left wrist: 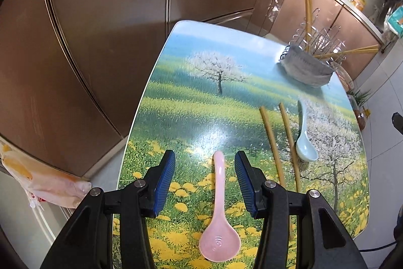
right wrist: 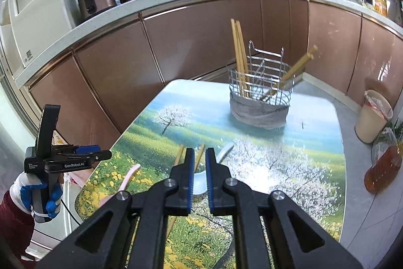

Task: Organize utensils
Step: 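Move both open tools back down toward the pink spoon and chopsticks, then close the left tool on a chopstick while the right tool grasps another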

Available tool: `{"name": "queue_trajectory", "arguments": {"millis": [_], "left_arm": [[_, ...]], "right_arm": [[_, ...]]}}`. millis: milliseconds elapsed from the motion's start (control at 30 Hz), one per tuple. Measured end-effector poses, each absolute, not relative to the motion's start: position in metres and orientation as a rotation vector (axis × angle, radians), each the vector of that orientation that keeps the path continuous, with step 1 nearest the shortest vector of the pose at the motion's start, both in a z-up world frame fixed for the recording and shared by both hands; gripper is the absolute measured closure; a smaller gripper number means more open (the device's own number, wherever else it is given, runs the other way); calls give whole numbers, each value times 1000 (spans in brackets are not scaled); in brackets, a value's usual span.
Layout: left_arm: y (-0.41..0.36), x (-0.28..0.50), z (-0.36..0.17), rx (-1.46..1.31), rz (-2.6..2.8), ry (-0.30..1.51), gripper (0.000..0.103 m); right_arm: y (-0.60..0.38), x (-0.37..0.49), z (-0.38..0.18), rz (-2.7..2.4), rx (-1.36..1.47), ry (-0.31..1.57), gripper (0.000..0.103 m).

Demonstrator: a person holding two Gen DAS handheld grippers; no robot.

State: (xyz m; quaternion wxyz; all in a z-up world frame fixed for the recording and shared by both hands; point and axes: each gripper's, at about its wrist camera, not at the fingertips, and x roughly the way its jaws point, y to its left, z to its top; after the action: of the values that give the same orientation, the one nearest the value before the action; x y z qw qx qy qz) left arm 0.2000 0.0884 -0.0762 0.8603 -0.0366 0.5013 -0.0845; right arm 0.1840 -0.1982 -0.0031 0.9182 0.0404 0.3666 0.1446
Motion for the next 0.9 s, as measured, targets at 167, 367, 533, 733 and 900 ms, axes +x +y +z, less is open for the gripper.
{"name": "queue_trajectory", "arguments": {"millis": [167,367,533,733,900], "left_arm": [[87,204,-85,-75,-179,1074,55],[82,215,-92,-69,-195,1097,55],[73,232,-102,-50,-222,1150,56],[45,258,-114,-17,-274,1226,57],[11,277,-128,22,-319,1305,59]], "right_arm": [[-205,189,-13,287,101,773,94],[-201,204,-22,306,102,804,94],[-189,224,-33,338,87,852,94],[-179,250,-51,375,77,924,94],[-172,267,-64,395,55,971,94]]}}
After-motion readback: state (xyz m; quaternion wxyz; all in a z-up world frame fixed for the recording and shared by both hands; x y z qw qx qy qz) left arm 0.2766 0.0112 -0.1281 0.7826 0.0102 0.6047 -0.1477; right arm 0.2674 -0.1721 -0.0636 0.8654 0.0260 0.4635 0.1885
